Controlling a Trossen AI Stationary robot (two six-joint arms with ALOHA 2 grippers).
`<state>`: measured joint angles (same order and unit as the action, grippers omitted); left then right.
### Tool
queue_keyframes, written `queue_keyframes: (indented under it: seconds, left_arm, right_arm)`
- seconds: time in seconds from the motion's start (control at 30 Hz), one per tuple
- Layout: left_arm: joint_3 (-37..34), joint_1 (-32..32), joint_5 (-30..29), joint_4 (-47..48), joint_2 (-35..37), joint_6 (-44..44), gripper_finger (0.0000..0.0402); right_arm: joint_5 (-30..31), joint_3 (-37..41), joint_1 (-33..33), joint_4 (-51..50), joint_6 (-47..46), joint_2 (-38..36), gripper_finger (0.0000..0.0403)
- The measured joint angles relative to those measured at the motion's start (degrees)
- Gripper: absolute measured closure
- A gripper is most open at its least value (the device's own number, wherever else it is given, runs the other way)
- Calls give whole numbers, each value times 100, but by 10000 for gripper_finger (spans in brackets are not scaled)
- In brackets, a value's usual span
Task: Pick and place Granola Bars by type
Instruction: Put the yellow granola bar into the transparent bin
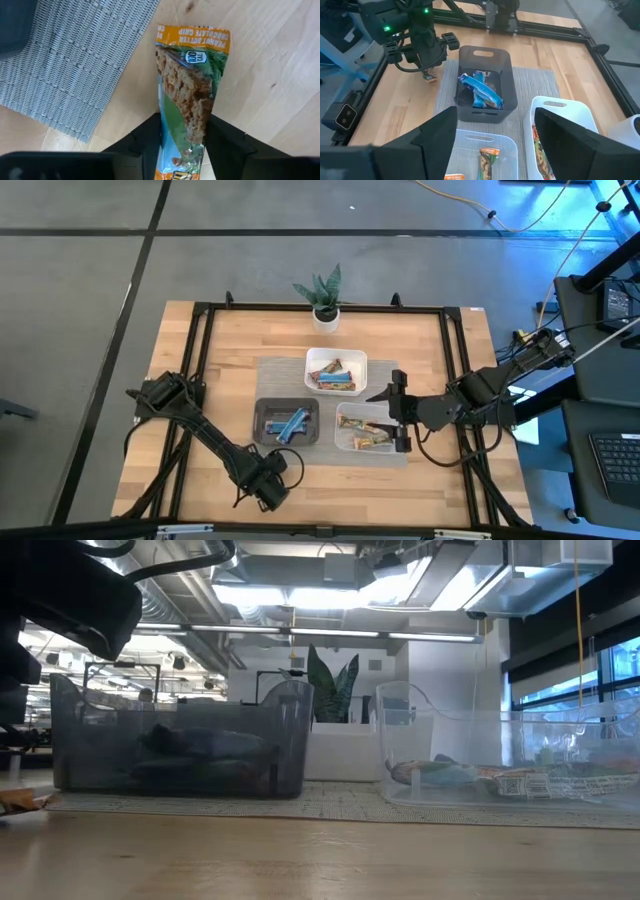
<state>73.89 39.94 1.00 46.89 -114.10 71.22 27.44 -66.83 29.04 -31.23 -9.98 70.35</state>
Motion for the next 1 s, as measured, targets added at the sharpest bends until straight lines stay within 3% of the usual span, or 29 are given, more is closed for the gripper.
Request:
queue_keyframes:
  seconds: [0.47, 0.73, 0.87, 1.0]
  left_arm:
    - [-36, 4, -57, -47, 191, 5, 296]
    - [-36, 5, -680, -194, 1119, 41, 297]
    - [-22, -16, -1634, -618, 1681, -324, 298]
    - [-22, -203, -3285, -1160, 2131, -1160, 298]
  right_arm:
    - [-4, 0, 0, 0, -2, 0, 134]
    - [-7, 0, 0, 16, -2, 0, 134]
    - [-7, 0, 0, 160, -4, 2, 134]
    - [-4, 0, 0, 534, 30, 2, 134]
